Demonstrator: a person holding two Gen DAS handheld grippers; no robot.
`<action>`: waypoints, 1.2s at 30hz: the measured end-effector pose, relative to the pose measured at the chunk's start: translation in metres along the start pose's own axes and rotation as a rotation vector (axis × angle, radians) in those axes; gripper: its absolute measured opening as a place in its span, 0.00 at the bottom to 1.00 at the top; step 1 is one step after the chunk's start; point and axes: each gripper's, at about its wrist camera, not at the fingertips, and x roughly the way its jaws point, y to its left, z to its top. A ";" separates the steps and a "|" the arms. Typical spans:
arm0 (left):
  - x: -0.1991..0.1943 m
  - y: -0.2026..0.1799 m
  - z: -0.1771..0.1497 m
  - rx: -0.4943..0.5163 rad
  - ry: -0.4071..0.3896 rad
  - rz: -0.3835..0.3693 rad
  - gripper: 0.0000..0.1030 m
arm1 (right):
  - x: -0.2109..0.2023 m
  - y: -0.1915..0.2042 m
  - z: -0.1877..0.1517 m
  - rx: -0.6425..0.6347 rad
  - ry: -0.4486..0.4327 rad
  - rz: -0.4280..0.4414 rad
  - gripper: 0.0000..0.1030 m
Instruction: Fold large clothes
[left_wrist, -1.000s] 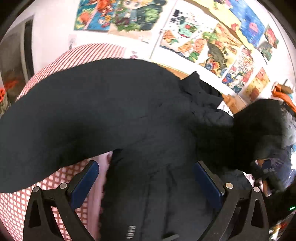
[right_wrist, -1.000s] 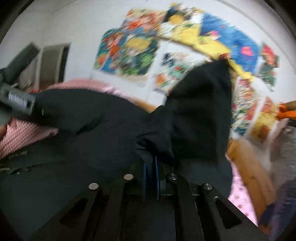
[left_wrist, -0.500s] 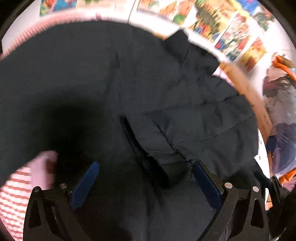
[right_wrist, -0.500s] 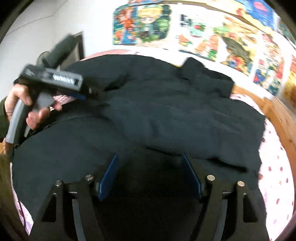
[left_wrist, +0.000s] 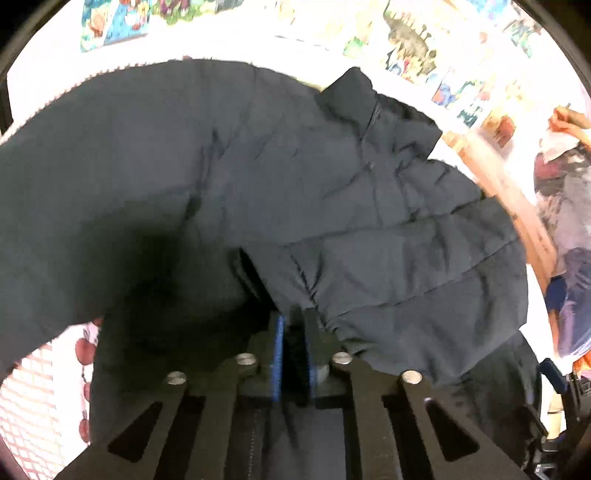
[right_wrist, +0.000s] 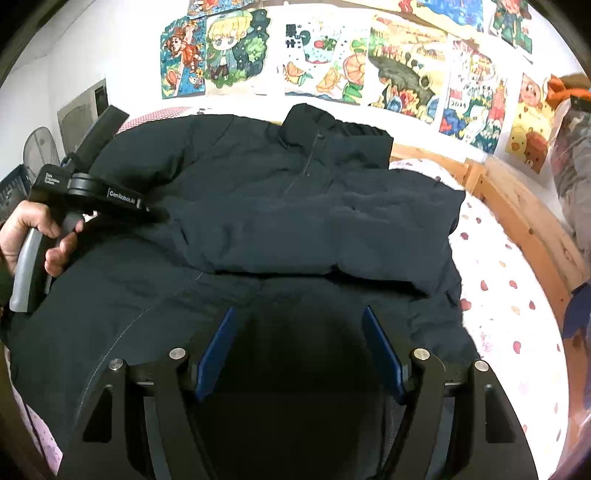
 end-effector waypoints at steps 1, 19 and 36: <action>-0.006 -0.002 0.002 0.008 -0.023 0.001 0.05 | 0.004 -0.001 0.006 -0.012 -0.005 -0.012 0.63; 0.018 0.036 0.024 0.100 -0.050 0.205 0.05 | 0.108 -0.034 0.091 0.087 0.031 -0.034 0.64; -0.060 0.089 -0.007 -0.148 -0.207 -0.025 0.90 | 0.180 -0.030 0.091 0.203 0.146 -0.030 0.79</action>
